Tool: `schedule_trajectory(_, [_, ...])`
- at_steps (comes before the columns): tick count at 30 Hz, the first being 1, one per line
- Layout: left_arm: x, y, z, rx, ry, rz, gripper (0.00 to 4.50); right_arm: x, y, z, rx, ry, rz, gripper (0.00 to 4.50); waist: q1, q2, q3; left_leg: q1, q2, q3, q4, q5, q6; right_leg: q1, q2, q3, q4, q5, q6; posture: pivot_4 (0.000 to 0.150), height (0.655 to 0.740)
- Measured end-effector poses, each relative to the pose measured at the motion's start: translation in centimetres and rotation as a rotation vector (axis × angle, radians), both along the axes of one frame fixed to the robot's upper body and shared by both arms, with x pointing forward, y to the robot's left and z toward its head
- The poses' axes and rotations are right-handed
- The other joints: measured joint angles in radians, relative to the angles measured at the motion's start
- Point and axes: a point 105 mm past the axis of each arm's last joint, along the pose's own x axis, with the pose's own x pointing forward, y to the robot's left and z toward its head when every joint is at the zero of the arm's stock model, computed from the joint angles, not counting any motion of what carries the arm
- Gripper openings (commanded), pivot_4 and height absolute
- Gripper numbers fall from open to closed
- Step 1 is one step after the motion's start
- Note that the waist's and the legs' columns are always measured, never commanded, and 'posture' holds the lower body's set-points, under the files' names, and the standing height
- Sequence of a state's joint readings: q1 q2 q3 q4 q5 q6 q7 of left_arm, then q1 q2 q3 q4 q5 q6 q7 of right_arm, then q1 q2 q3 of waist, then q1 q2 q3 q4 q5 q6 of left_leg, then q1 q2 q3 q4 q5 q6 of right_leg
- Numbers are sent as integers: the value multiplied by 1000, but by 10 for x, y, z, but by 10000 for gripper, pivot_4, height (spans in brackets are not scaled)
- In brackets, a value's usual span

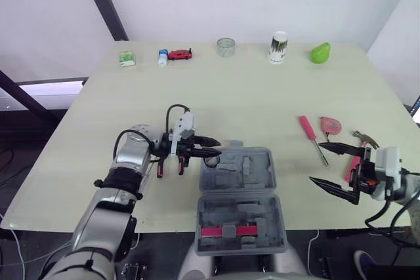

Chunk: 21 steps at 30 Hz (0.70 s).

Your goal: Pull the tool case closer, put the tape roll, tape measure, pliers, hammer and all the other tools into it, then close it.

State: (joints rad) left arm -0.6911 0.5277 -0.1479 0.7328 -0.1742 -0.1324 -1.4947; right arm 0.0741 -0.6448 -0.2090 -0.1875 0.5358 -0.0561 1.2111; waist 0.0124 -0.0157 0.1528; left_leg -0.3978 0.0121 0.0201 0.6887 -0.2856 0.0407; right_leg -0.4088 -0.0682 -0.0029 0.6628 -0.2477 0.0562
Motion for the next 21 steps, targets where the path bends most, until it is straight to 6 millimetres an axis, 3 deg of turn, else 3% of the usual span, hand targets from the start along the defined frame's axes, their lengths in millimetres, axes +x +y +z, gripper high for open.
schedule_trajectory(8, [4,8,-18,40,2,16,14484,0,13,4,16,-22,2,45000,1,0,0,0,0,0,0,0,0,0,0,0,0,0,0,1500,7400])
schedule_trajectory(17, [3,-5,-37,34,19,23,14484,3,13,7,10,-31,-9,45000,0,0,0,0,0,0,0,0,0,0,0,0,0,0,0,1500,7400])
schedule_trajectory(21, [7,-4,-42,109,-42,31,14484,3,12,7,8,-31,-12,45000,0,0,-1,1,0,0,0,0,0,1,0,0,0,0,0,1500,7400])
